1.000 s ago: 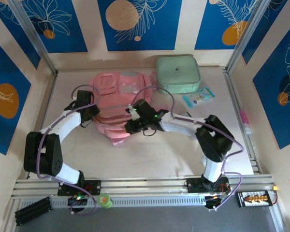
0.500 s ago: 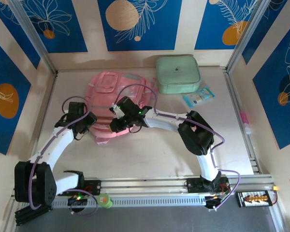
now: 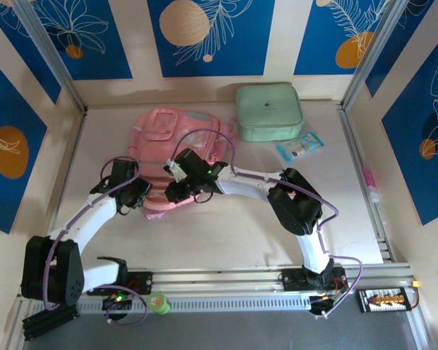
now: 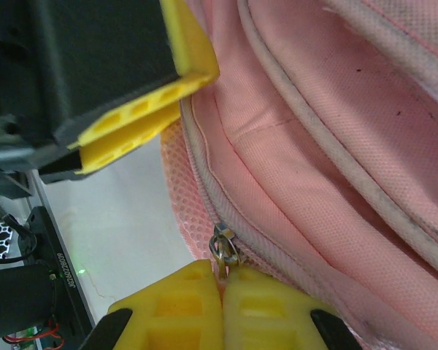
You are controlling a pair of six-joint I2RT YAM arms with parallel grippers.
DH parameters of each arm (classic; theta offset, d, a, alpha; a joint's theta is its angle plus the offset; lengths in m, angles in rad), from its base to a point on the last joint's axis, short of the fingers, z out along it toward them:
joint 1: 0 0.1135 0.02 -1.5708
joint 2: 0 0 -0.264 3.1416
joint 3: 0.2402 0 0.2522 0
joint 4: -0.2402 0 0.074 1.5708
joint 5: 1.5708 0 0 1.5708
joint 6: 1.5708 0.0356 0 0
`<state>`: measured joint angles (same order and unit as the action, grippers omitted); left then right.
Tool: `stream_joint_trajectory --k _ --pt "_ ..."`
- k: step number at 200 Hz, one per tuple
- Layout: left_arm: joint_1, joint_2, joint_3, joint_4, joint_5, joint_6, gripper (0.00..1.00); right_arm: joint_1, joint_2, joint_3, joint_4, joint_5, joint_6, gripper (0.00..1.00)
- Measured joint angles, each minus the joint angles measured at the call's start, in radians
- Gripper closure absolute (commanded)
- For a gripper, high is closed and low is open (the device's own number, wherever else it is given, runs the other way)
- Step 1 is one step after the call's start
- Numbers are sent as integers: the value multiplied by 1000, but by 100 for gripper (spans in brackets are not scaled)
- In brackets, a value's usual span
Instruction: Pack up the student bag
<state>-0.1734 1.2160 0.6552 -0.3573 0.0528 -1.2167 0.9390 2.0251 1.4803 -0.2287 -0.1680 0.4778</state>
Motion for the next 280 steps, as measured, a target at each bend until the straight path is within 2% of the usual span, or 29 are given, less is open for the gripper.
stream_joint_trajectory --k 24,76,125,161,216,253,280 --pt "0 23 -4 26 3 -31 73 7 9 0 -9 13 -6 100" --pt "-2 27 -36 68 -1 -66 100 37 2 -10 -57 126 -17 100" --pt "-4 -2 -37 68 -4 -64 100 41 -88 -70 -166 301 26 100" --pt "-11 -30 -38 59 -5 -58 100 -2 -170 -158 -200 391 71 100" --pt "-11 -32 -38 57 -11 -47 100 -97 -179 -183 -209 404 72 100" --pt "-11 -37 -28 28 -20 2 100 -113 -182 -183 -206 400 59 100" --pt "-11 -43 -5 -3 -34 39 100 -171 -180 -182 -200 381 44 100"
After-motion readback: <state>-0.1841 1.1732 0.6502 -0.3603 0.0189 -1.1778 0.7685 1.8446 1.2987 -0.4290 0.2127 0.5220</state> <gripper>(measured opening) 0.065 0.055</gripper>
